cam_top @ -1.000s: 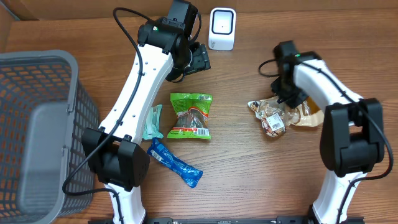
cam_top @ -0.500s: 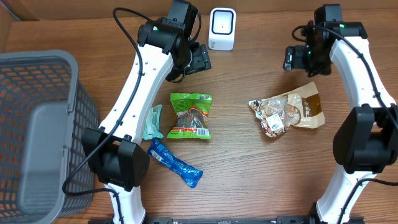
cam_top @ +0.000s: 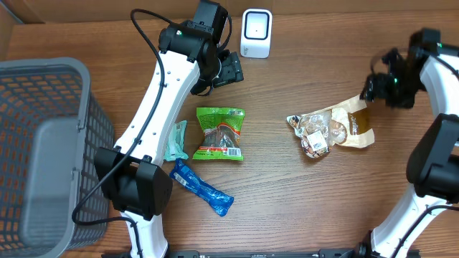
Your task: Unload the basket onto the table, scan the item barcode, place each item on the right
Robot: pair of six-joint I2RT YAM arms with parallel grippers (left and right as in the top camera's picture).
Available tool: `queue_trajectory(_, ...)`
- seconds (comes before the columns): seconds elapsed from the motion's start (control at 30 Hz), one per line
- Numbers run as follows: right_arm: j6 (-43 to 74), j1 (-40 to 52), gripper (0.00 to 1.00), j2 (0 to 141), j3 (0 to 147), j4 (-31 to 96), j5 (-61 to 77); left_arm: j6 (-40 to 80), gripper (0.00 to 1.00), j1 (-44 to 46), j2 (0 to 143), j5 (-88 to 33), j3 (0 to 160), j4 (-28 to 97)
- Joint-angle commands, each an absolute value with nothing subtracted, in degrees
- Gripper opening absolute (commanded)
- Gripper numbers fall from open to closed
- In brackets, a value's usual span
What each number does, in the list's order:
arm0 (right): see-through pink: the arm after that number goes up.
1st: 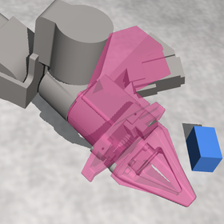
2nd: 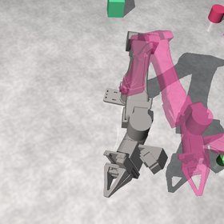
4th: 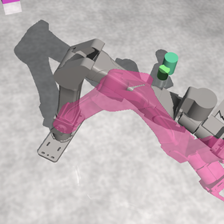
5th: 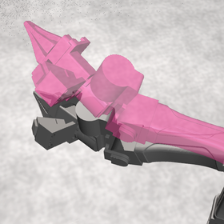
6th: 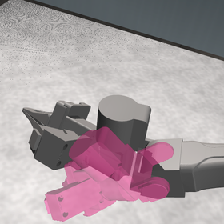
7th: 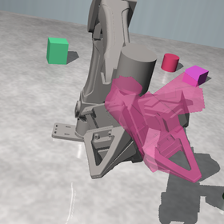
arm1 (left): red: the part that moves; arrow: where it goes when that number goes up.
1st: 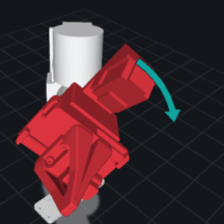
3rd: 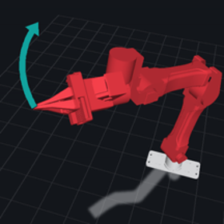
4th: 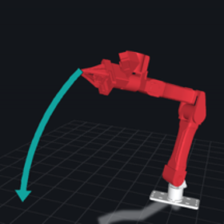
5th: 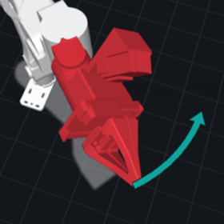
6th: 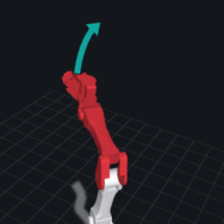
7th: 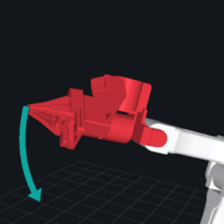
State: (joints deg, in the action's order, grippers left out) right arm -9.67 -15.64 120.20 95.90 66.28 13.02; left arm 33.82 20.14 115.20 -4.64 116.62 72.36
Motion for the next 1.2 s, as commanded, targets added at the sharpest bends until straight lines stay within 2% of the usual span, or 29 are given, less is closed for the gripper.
queue_trajectory(0.0, -8.99, -15.22, 0.61, 120.57, 90.13, 65.93, 21.15, 32.05, 0.82, 20.27, 115.92, -4.03, 116.36, 72.6)
queue_trajectory(0.07, -8.99, -15.0, 0.51, 120.57, 87.05, 65.67, 23.24, 31.94, 0.84, 20.27, 115.92, -4.03, 116.36, 72.55)
queue_trajectory(0.13, -8.75, -14.24, 0.25, 120.57, 83.64, 64.66, 23.51, 31.92, 0.86, 20.27, 115.92, -4.03, 116.36, 72.58)
queue_trajectory(0.17, -7.18, -14.06, 0.09, 120.57, 82.7, 64.25, 23.46, 31.92, 0.87, 20.27, 115.92, -4.03, 116.36, 72.6)
queue_trajectory(0.2, -5.17, -14.04, 0.04, 120.57, 82.26, 64.14, 23.49, 31.9, 0.87, 20.27, 115.92, -4.03, 116.36, 72.62)
queue_trajectory(0.33, 8.95, -14.94, 0.04, 120.46, 82.3, 64.23, 23.46, 31.66, 0.86, 20.27, 115.92, -4.03, 116.36, 72.69)
queue_trajectory(0.37, 19.07, -15.66, 0.04, 120.46, 82.28, 65.6, 23.0, 31.66, 0.86, 20.27, 115.92, -4.03, 116.36, 72.79)
queue_trajectory(0.43, 27.35, -16.38, 0.04, 120.38, 82.28, 66.63, 24.29, 31.66, 0.86, 20.27, 115.92, -4.03, 116.36, 72.95)
queue_trajectory(0.5, 21.8, -16.51, 0.04, 119.79, 82.28, 66.92, 31.88, 31.57, 0.86, 20.27, 115.92, -4.01, 116.36, 73.36)
queue_trajectory(0.53, 18.33, -16.29, 0.05, 119.5, 82.3, 67.66, 33.76, 30.98, 0.86, 20.27, 115.92, -4.01, 116.36, 73.43)
queue_trajectory(0.57, 11.16, -16.19, 0.16, 118.85, 82.52, 70.89, 33.52, 28.77, 0.86, 20.27, 115.92, -4.01, 116.36, 73.49)
queue_trajectory(0.6, 9.02, -16.19, 0.21, 118.61, 82.72, 72.07, 32.62, 27.77, 0.86, 20.27, 115.92, -4.01, 116.36, 73.65)
queue_trajectory(0.67, 6.22, -16.73, 0.41, 118.06, 83.68, 74.65, 28.27, 26.94, 0.87, 20.27, 115.92, -4.01, 116.36, 74.22)
queue_trajectory(0.73, 5.98, -17.58, 0.89, 117.58, 86.3, 77.6, 21.76, 26.89, 0.87, 20.25, 115.92, -4.01, 116.36, 74.78)
queue_trajectory(0.77, 5.96, -17.72, 0.98, 117.54, 87.92, 78.67, 19.66, 26.74, 0.87, 20.25, 115.92, -4.01, 116.36, 75.05)
queue_trajectory(0.87, 5.76, -17.72, 1.0, 117.54, 93.56, 79.31, 15.59, 26.72, 0.88, 20.27, 115.92, -4.01, 116.36, 75.09)
queue_trajectory(1.03, -2.09, -17.41, 1.0, 117.54, 102.96, 73.54, 15.66, 23.77, 0.89, 20.25, 115.92, -3.97, 116.36, 74.96)
queue_trajectory(1.17, -12.6, -15.03, 1.0, 117.93, 103.66, 64.73, 24.36, 23.75, 0.92, 20.25, 115.92, -3.97, 116.36, 74.41)
